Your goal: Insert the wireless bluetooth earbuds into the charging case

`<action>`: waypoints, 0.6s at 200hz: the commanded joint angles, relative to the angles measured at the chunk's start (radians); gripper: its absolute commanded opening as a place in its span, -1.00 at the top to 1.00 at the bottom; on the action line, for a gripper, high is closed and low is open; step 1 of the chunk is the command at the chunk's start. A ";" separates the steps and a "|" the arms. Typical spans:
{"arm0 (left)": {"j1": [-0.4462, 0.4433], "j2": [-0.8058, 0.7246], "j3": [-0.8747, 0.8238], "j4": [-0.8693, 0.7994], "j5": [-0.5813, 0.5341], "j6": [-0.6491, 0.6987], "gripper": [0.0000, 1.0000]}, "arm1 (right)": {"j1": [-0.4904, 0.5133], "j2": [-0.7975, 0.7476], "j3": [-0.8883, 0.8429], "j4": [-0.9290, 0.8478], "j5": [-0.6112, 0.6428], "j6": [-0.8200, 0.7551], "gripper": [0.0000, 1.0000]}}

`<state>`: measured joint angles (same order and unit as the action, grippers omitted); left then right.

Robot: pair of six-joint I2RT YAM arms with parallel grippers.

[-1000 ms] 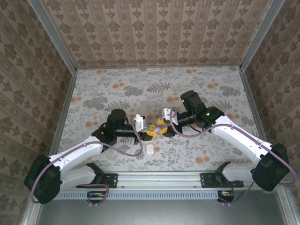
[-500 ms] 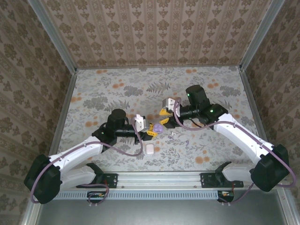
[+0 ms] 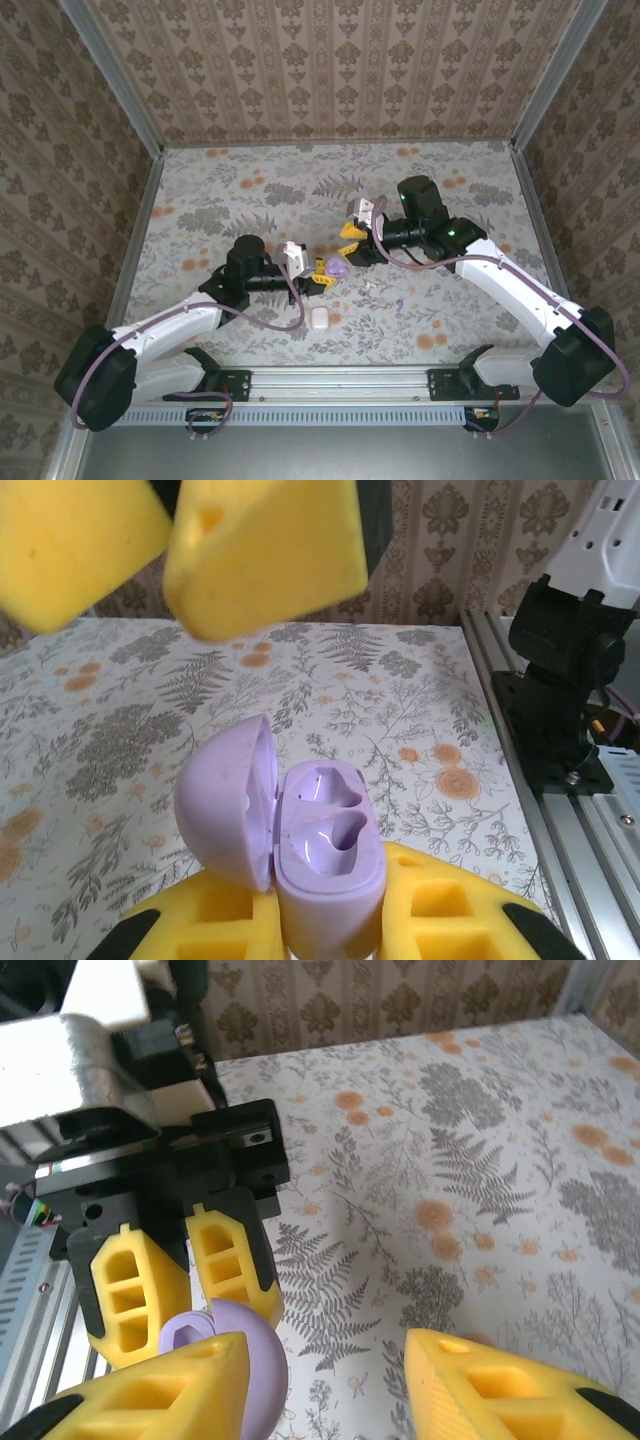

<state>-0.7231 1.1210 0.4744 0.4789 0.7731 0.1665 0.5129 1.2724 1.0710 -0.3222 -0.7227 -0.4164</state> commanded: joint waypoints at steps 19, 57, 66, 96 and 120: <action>0.013 0.058 -0.046 0.141 -0.017 -0.076 0.73 | -0.004 -0.003 0.044 -0.115 0.222 0.262 0.09; 0.018 0.070 -0.110 0.241 -0.064 -0.117 0.74 | -0.011 0.022 0.058 -0.270 0.396 0.457 0.00; 0.019 0.063 -0.120 0.242 -0.079 -0.117 0.74 | -0.011 0.033 0.062 -0.307 0.427 0.526 -0.03; 0.021 0.022 -0.146 0.213 -0.124 -0.106 0.74 | -0.011 0.086 0.070 -0.414 0.446 0.676 0.00; 0.023 0.002 -0.156 0.181 -0.159 -0.087 0.74 | -0.012 0.151 0.062 -0.479 0.518 0.787 0.03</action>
<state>-0.7105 1.1545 0.3298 0.6571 0.6674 0.0742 0.5060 1.3674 1.1122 -0.6670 -0.2989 0.1959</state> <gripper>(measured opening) 0.191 0.494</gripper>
